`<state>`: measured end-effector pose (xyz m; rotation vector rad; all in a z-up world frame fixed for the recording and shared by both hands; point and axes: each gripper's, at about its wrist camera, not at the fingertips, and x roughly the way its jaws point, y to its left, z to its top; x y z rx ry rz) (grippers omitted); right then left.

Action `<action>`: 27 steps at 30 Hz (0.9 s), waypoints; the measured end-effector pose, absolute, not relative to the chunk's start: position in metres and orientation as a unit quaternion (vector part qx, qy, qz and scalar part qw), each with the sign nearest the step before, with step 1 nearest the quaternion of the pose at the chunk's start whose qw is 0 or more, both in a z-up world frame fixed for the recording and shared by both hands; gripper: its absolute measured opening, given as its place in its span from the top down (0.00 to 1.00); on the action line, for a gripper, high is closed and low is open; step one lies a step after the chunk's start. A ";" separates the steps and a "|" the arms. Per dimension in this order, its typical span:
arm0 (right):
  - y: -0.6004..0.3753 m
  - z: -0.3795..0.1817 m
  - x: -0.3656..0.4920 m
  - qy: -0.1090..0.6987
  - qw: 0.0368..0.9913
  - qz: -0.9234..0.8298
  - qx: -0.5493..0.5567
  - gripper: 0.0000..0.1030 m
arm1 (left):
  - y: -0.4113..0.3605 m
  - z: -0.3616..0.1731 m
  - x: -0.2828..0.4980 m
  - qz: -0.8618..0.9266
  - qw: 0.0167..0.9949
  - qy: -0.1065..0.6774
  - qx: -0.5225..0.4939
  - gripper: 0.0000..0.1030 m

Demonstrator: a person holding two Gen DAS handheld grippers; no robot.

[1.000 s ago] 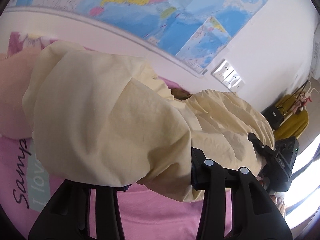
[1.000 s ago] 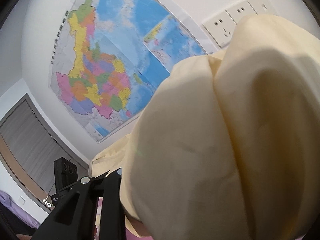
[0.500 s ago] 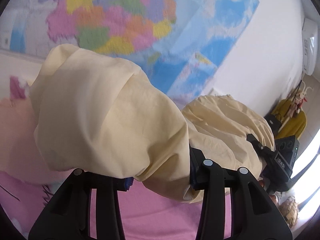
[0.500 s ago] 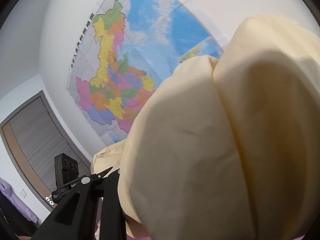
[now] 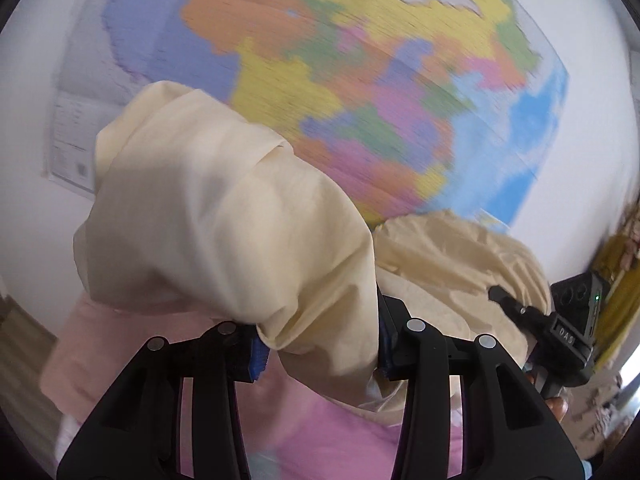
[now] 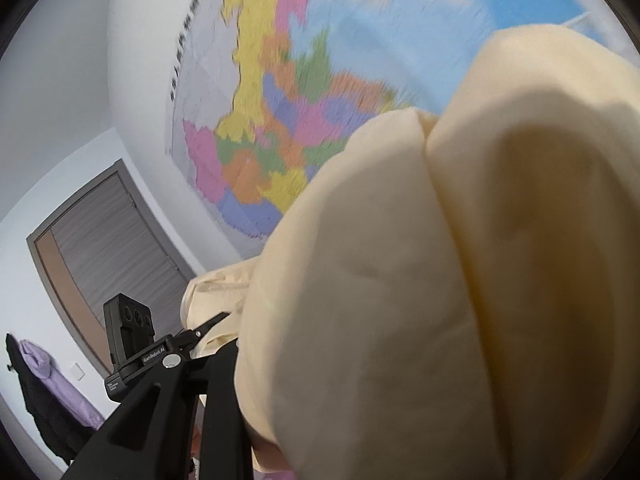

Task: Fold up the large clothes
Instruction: 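Lift the bundled trousers with both tools and carry them toward the pink shirt, then lower the trousers bundle onto the folded pink shirt and open both tools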

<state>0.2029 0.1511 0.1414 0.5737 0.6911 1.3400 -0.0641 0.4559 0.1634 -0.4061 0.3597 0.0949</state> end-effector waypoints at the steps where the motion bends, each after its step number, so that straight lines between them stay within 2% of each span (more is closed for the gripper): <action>1: 0.165 0.141 0.203 0.310 0.687 0.606 0.254 0.72 | 0.470 0.163 -0.065 0.058 0.962 0.175 -0.203 0.61; 7: 0.250 0.140 0.193 0.304 0.663 0.640 0.242 0.72 | 0.546 0.152 -0.070 0.100 0.958 0.152 -0.221 0.61; 11: 0.300 0.112 0.173 0.322 0.650 0.656 0.208 0.72 | 0.587 0.129 -0.078 0.127 0.959 0.138 -0.213 0.61; 14: 0.333 0.070 0.155 0.364 0.632 0.661 0.174 0.73 | 0.622 0.076 -0.084 0.159 0.945 0.165 -0.233 0.60; 18: 0.363 0.002 0.134 0.457 0.595 0.649 0.127 0.71 | 0.655 -0.001 -0.088 0.193 0.912 0.234 -0.277 0.60; 20: 0.359 -0.015 0.127 0.484 0.576 0.645 0.134 0.61 | 0.664 -0.023 -0.098 0.189 0.902 0.236 -0.308 0.56; 22: 0.352 -0.022 0.126 0.506 0.558 0.642 0.143 0.56 | 0.667 -0.032 -0.108 0.181 0.899 0.237 -0.322 0.53; 23: 0.348 -0.023 0.126 0.515 0.554 0.638 0.147 0.45 | 0.667 -0.033 -0.110 0.181 0.898 0.237 -0.324 0.51; 24: 0.341 -0.025 0.127 0.525 0.547 0.632 0.158 0.41 | 0.665 -0.033 -0.110 0.185 0.897 0.242 -0.319 0.49; 27: 0.323 -0.026 0.130 0.535 0.533 0.628 0.185 0.40 | 0.662 -0.035 -0.111 0.199 0.894 0.254 -0.311 0.43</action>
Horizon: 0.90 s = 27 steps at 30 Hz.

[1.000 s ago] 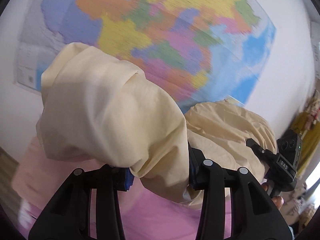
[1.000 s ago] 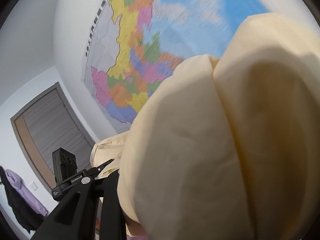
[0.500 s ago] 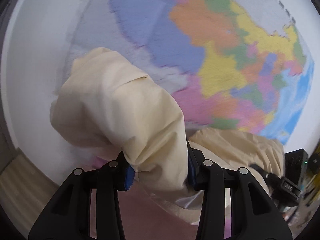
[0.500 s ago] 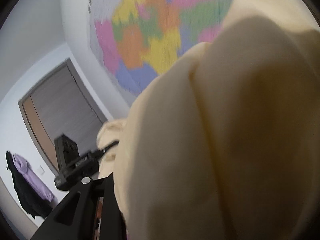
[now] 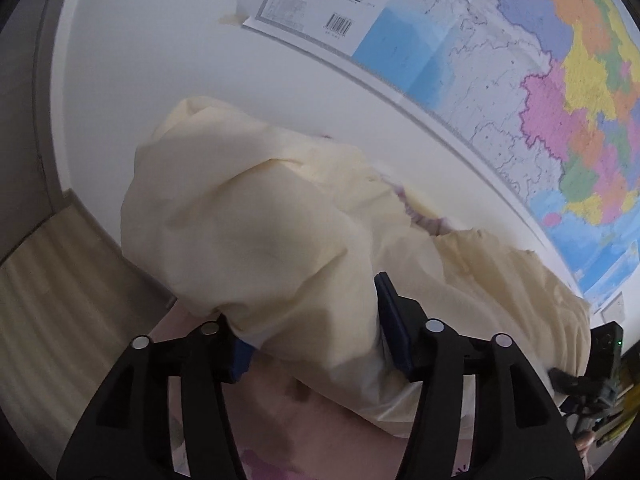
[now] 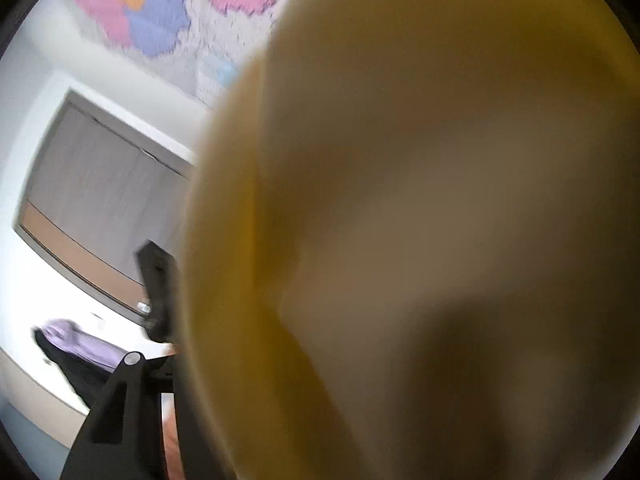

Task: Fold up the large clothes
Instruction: 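Lower the trousers bundle onto the folded pink shirt and open both tools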

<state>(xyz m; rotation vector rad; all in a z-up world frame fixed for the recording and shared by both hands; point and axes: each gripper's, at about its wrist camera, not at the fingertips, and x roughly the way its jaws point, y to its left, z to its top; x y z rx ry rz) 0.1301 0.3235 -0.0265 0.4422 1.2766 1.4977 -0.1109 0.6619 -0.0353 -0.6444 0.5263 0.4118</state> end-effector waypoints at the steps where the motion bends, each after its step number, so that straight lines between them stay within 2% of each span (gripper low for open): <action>1: 0.315 -0.027 0.130 0.538 0.531 0.626 0.193 0.40 | 0.661 -0.036 -0.110 0.204 0.893 0.258 -0.308 0.40; 3: 0.301 -0.027 0.127 0.541 0.530 0.622 0.198 0.42 | 0.654 -0.034 -0.112 0.217 0.893 0.262 -0.296 0.35; 6: 0.285 -0.024 0.119 0.547 0.538 0.616 0.179 0.45 | 0.643 -0.028 -0.120 0.250 0.892 0.271 -0.262 0.23; 10: 0.265 0.002 0.104 0.524 0.580 0.614 0.114 0.45 | 0.622 -0.011 -0.140 0.296 0.891 0.266 -0.220 0.11; 15: 0.238 0.051 0.080 0.448 0.637 0.626 0.027 0.45 | 0.577 0.017 -0.167 0.299 0.912 0.226 -0.166 0.05; 18: 0.220 0.079 0.071 0.361 0.700 0.616 -0.014 0.45 | 0.549 0.027 -0.160 0.266 0.927 0.224 -0.138 0.05; 21: 0.233 0.093 0.073 0.320 0.725 0.609 -0.027 0.45 | 0.527 0.028 -0.138 0.239 0.936 0.229 -0.123 0.05; 24: 0.265 0.084 0.088 0.335 0.729 0.595 -0.046 0.45 | 0.510 0.017 -0.110 0.240 0.931 0.254 -0.108 0.05; 27: 0.286 0.041 0.091 0.367 0.734 0.567 -0.073 0.45 | 0.498 0.001 -0.095 0.250 0.921 0.282 -0.101 0.05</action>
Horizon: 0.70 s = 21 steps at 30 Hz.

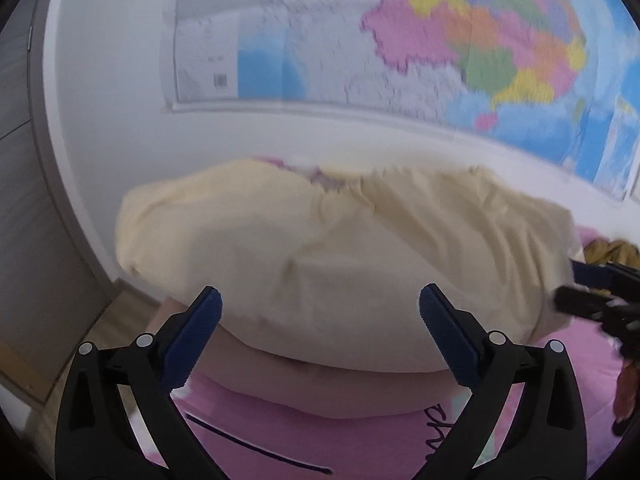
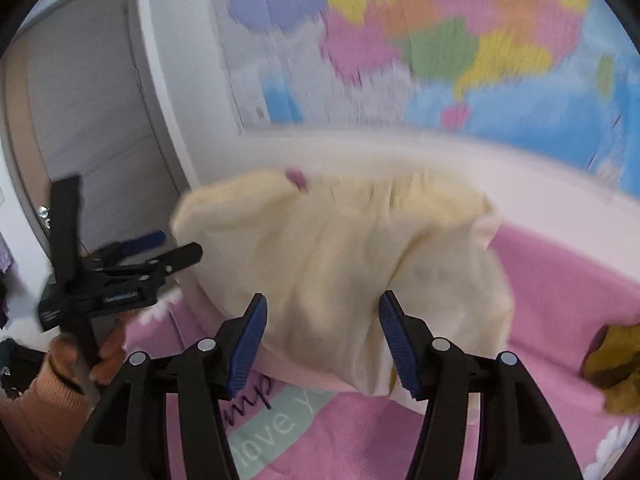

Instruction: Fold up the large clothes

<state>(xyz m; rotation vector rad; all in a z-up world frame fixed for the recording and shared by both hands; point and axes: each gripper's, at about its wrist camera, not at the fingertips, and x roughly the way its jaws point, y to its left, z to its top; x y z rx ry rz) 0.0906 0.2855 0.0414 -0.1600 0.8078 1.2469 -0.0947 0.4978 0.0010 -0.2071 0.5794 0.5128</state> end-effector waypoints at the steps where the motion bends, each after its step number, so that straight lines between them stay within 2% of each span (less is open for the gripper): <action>1: 0.290 0.028 0.092 0.380 0.729 0.565 -0.076 0.45 | 0.495 -0.004 -0.091 0.250 0.919 0.288 -0.102 0.05; 6: 0.277 0.016 0.089 0.393 0.727 0.559 -0.059 0.44 | 0.489 -0.019 -0.086 0.269 0.906 0.306 -0.116 0.05; 17: 0.248 0.043 0.047 0.330 0.751 0.569 -0.055 0.10 | 0.465 -0.017 -0.109 0.286 0.898 0.311 -0.121 0.05; 21: 0.238 0.047 0.036 0.317 0.764 0.559 -0.059 0.06 | 0.454 -0.015 -0.120 0.293 0.896 0.308 -0.127 0.05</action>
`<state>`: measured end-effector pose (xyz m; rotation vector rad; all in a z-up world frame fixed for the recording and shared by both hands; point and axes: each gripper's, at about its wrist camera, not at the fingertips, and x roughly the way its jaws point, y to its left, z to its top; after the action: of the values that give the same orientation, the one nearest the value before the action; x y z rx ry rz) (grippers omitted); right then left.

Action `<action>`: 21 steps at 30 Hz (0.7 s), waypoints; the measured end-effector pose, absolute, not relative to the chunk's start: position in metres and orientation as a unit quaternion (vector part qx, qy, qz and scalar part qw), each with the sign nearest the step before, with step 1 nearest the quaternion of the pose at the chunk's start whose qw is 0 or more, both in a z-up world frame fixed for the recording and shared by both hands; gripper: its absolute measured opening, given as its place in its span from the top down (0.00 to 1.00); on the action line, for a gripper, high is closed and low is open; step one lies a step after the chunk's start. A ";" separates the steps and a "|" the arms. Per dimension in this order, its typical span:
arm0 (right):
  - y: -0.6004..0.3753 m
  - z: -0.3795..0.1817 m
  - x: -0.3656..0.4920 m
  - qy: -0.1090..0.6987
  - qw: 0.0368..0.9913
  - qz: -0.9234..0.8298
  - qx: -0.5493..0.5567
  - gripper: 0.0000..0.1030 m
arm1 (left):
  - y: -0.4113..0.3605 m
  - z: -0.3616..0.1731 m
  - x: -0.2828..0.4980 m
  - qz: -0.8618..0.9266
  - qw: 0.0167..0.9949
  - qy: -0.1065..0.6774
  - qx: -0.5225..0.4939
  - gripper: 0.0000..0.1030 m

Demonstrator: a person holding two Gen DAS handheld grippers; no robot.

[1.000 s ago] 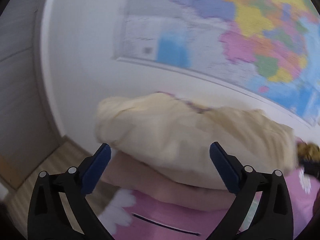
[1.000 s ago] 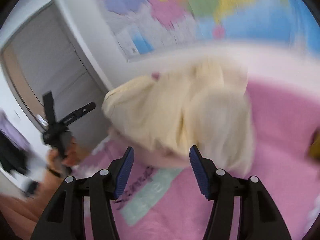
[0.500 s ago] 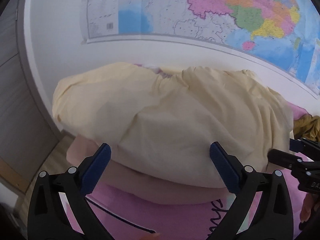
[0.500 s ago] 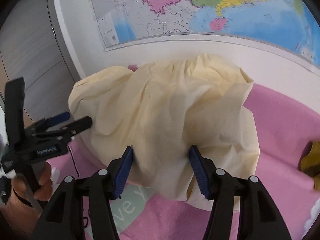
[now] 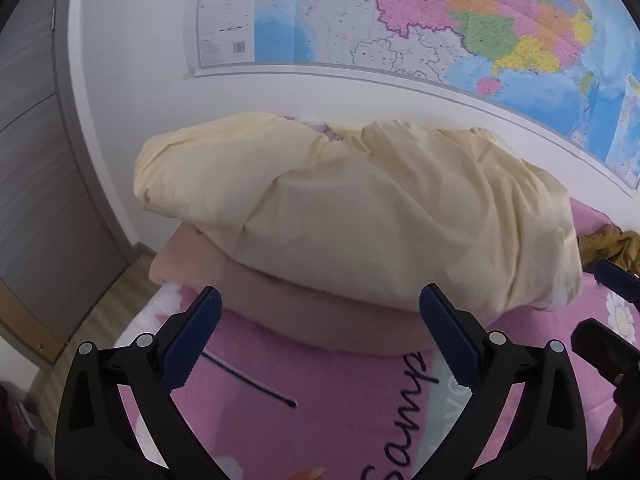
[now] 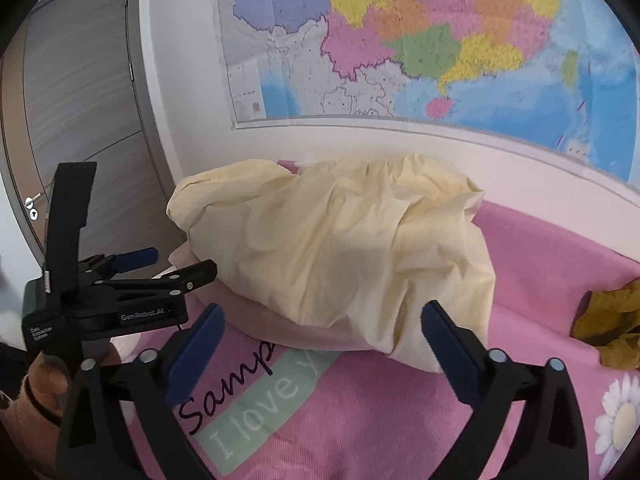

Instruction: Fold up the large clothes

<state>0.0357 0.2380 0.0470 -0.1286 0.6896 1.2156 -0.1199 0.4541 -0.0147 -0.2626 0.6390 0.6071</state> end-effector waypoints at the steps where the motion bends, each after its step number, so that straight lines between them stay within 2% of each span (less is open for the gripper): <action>1: 0.235 0.047 0.034 0.317 0.765 0.558 -0.057 0.06 | 0.452 -0.014 -0.122 0.294 0.896 0.309 -0.128 0.05; 21: 0.211 0.038 0.014 0.325 0.769 0.548 -0.052 0.06 | 0.409 -0.005 -0.151 0.333 0.887 0.301 -0.111 0.05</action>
<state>0.0145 0.2110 0.0384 -0.1139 0.7047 1.1901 -0.1514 0.4095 -0.0047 -0.2304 0.6264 0.6915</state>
